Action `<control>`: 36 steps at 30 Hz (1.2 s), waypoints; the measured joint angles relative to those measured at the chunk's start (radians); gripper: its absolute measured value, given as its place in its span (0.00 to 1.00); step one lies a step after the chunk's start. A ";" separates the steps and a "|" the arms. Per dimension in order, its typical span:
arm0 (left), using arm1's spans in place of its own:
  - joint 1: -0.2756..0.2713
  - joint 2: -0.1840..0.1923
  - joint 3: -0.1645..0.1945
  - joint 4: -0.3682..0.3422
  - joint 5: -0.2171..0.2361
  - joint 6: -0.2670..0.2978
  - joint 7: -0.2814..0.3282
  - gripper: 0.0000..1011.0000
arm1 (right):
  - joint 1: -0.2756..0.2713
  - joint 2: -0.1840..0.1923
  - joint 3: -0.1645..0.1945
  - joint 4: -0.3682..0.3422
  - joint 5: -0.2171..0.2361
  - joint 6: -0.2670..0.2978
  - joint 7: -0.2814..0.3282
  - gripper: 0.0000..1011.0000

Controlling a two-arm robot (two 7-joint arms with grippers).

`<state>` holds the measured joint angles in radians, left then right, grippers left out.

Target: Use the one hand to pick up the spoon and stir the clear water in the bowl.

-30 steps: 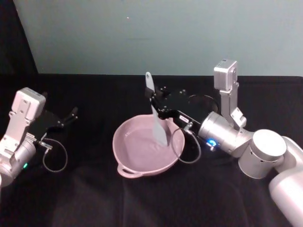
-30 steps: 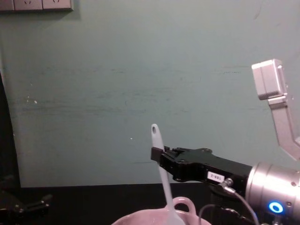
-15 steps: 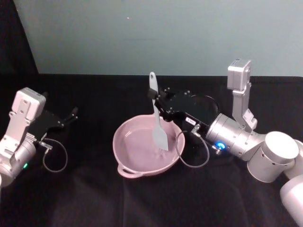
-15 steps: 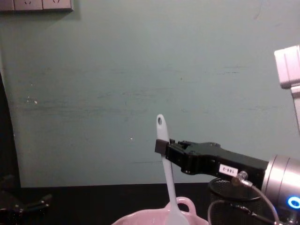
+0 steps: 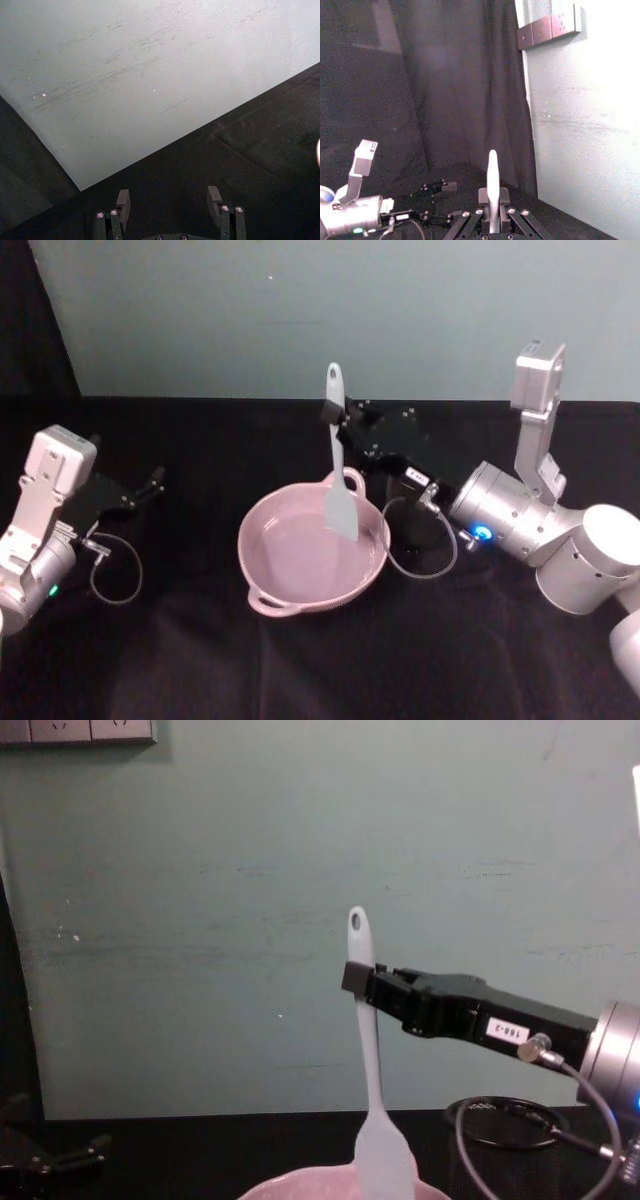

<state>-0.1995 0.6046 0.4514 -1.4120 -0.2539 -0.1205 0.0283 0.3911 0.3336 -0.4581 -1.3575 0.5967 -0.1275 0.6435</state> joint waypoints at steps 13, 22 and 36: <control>0.000 0.000 0.000 0.000 0.000 0.000 0.000 1.00 | 0.011 0.026 0.036 -0.046 0.041 0.009 -0.034 0.11; 0.000 0.000 0.000 0.000 0.000 0.000 0.000 1.00 | 0.033 0.029 0.073 -0.054 0.061 0.010 -0.071 0.11; 0.000 0.000 0.000 0.000 0.000 0.000 0.000 1.00 | 0.085 0.013 0.129 0.040 0.072 -0.009 -0.114 0.11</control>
<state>-0.1995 0.6047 0.4514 -1.4120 -0.2539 -0.1205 0.0283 0.4761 0.3469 -0.3294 -1.3171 0.6691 -0.1363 0.5290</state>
